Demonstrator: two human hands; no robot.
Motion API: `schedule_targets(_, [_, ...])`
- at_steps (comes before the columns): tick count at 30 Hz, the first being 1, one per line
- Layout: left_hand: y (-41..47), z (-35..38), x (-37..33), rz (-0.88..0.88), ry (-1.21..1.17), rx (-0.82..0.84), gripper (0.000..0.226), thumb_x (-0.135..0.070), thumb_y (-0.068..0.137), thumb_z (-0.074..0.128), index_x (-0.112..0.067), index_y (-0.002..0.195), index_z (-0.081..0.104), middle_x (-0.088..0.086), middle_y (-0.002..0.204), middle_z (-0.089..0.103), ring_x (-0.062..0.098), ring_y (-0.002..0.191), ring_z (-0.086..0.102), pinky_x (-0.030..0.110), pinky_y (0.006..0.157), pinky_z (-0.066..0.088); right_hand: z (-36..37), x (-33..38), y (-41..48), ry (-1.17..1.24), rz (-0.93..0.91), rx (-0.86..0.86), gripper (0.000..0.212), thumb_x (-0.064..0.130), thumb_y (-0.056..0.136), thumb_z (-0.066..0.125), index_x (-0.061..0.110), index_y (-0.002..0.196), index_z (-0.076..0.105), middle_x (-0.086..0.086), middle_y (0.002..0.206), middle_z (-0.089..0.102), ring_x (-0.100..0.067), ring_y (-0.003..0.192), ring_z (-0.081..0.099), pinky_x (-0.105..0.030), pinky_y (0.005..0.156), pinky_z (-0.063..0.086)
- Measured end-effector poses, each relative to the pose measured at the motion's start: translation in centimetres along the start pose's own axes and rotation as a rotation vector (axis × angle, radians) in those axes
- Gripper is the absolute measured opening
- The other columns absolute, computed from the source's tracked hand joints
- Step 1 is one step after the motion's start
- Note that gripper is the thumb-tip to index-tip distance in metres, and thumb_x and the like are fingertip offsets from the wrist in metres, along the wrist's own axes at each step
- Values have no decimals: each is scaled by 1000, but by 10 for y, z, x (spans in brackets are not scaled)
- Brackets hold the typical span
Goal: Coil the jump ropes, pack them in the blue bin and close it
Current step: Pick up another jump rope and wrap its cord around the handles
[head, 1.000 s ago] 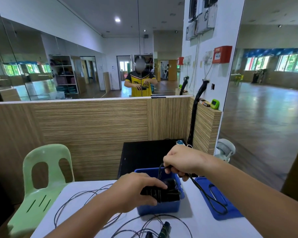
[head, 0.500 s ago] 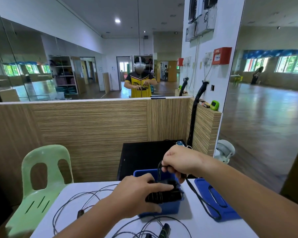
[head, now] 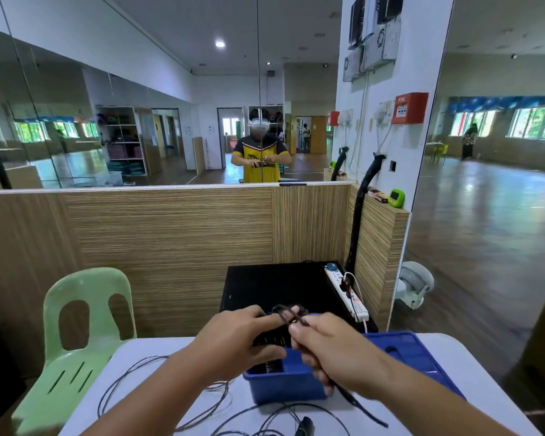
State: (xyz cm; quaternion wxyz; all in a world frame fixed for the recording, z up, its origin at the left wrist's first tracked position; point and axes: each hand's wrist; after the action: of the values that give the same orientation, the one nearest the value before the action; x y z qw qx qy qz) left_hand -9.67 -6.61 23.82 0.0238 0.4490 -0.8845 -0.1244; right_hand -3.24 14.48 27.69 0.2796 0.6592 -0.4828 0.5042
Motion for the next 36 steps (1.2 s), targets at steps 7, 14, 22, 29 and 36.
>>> schedule_targets(7, [2,-10,6,-35,-182,2,67,-70,91,52,-74,145,12,-15,94,50,3,88,51,26,79,45,19,-43,-8,223,-69,-81,41,27,110,37,12,79,58,0,56,37,-11,47,29,-19,45,26])
schedule_targets(14, [5,-9,1,-18,-315,14,64,-69,89,58,-77,140,20,-13,96,55,3,87,55,30,83,50,10,-84,2,-95,-215,-139,32,27,109,42,18,83,59,5,64,51,-8,56,43,-22,56,35])
schedule_targets(22, [1,-12,-16,31,-380,-15,60,-65,90,62,-80,136,26,-15,100,57,-2,89,53,25,81,47,-12,-99,22,-344,-241,-117,26,30,107,48,24,86,62,9,74,65,-6,69,60,-26,71,50])
schedule_targets(29, [-6,-22,-38,170,-278,6,64,-66,86,65,-81,135,27,-30,107,48,-13,92,48,7,78,37,-42,-66,55,-615,-253,-32,30,9,100,54,31,80,58,6,80,59,-8,75,57,-13,73,45])
schedule_targets(36, [-10,-24,-36,186,-171,83,63,-71,87,60,-77,139,27,-27,108,45,0,104,50,7,75,32,-71,-25,74,-1055,-380,101,5,20,89,64,23,85,63,11,76,58,-5,69,54,-29,64,46])
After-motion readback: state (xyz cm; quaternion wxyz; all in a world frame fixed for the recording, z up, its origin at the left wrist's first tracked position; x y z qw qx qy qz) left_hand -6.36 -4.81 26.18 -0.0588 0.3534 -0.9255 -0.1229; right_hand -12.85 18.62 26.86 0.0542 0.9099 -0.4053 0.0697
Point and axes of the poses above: each hand's wrist, its own y-axis towards the middle knuckle, its own z-axis out of the palm, x = y × z
